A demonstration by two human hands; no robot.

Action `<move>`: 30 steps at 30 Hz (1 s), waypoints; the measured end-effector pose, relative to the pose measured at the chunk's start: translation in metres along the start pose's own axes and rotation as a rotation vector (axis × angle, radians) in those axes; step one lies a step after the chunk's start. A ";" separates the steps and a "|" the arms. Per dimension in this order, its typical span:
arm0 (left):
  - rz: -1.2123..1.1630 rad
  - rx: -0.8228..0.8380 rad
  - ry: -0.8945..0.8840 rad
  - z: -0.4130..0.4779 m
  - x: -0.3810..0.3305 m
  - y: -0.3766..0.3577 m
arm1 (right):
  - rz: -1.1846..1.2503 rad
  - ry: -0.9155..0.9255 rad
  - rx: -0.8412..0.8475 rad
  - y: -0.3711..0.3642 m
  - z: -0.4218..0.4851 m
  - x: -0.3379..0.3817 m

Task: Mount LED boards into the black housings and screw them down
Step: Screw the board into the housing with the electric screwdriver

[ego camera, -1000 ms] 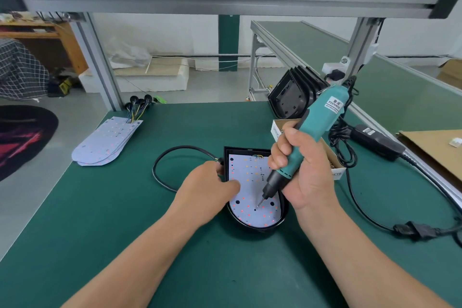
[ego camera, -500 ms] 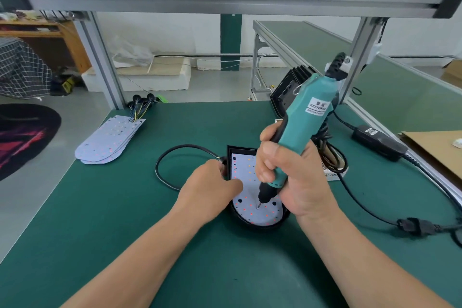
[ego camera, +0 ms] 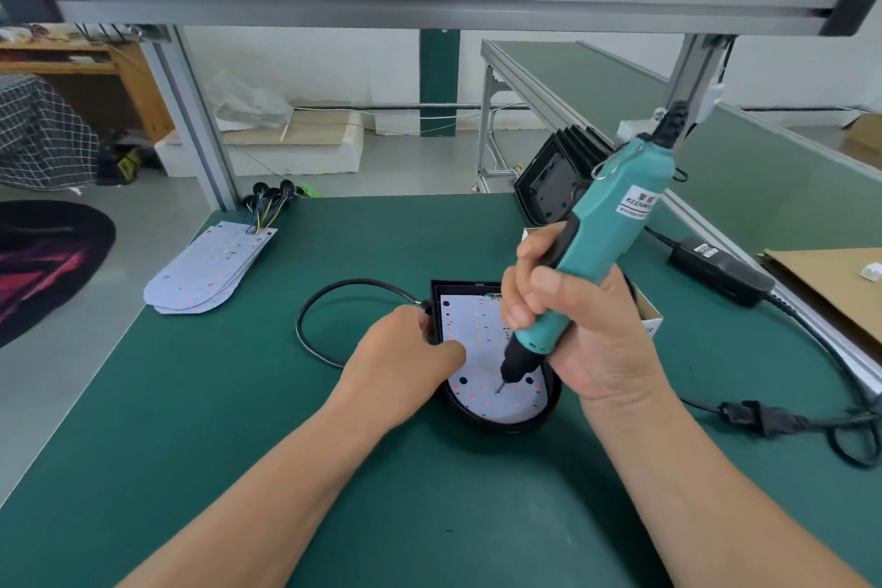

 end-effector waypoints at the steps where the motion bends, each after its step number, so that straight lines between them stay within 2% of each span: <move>1: -0.002 0.000 -0.001 -0.001 0.000 0.000 | -0.028 0.011 -0.029 0.000 0.000 0.001; 6: 0.002 0.026 0.006 -0.004 0.001 -0.001 | -0.136 -0.014 -0.072 -0.005 0.001 -0.005; 10: -0.009 0.042 -0.008 -0.006 -0.001 0.000 | 0.087 0.025 -0.127 0.001 0.004 -0.001; 12: -0.064 -0.014 -0.001 -0.006 -0.003 0.003 | 0.248 0.045 -0.191 0.011 0.006 0.001; 14: -0.300 -0.085 0.048 -0.003 -0.006 0.007 | 0.381 0.050 -0.271 0.022 0.008 0.003; 16: -0.714 -0.162 0.160 0.002 -0.007 0.013 | 0.463 0.046 -0.363 0.031 0.010 0.003; 18: -1.115 -0.161 0.258 0.003 -0.008 0.017 | 0.513 0.049 -0.438 0.037 0.011 0.001; 20: -1.273 -0.125 0.299 0.003 -0.009 0.020 | 0.533 0.058 -0.472 0.040 0.012 0.000; 25: -1.325 -0.120 0.288 0.002 -0.012 0.017 | 0.553 0.072 -0.471 0.039 0.013 0.000; 30: -1.286 -0.038 0.233 -0.002 -0.017 0.018 | 0.549 0.074 -0.460 0.036 0.012 0.003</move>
Point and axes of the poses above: each hand's wrist, its own z-axis towards the middle knuckle, its own y-axis out of the back of the hand, x = y × z, the point moved 2 cm from there along z, towards the middle knuckle, and after that the axes turned 14 degrees about -y, right-handed, at the moved point
